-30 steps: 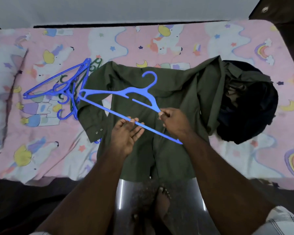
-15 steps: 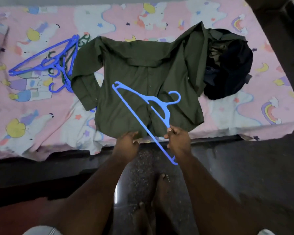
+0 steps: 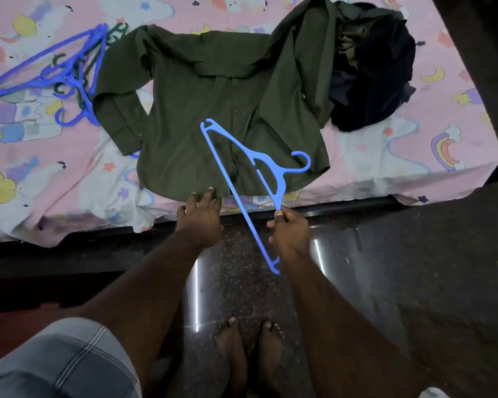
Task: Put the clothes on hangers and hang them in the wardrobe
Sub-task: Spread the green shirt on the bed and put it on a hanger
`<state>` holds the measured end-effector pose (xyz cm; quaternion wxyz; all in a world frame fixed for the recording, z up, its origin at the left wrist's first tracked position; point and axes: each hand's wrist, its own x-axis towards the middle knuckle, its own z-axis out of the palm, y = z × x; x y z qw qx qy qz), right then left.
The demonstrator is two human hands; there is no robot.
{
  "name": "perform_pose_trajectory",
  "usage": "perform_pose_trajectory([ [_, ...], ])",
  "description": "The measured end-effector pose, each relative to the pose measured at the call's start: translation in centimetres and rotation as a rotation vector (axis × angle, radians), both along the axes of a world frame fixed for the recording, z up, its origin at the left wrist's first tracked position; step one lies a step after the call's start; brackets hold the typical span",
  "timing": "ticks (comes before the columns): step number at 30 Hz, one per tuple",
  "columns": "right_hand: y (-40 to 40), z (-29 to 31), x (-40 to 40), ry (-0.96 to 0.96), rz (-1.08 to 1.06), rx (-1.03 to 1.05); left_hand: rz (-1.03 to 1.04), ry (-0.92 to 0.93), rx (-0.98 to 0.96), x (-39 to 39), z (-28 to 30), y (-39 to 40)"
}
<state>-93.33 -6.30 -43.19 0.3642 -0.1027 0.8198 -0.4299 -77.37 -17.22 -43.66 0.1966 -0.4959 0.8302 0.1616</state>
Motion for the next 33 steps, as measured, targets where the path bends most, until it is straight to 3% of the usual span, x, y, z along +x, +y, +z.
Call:
perform_pose_trajectory([
  [9,2.3,-0.5,0.7,-0.075,-0.072,-0.011,0.105,0.039,0.052,-0.6,0.2,-0.2],
  [17,6.0,0.3,3.1,-0.099,-0.145,-0.007,0.287,0.339,0.089,-0.7,2.8,-2.5],
  [24,8.7,0.8,4.6,-0.054,-0.171,0.047,0.325,0.562,0.045,-1.3,6.4,-5.6],
  [29,10.6,0.9,6.7,0.046,-0.059,0.109,0.281,0.513,0.013,-1.0,6.0,-6.8],
  [33,9.7,0.6,8.2,0.008,-0.042,0.106,0.254,0.491,0.065,-1.1,6.5,-6.1],
])
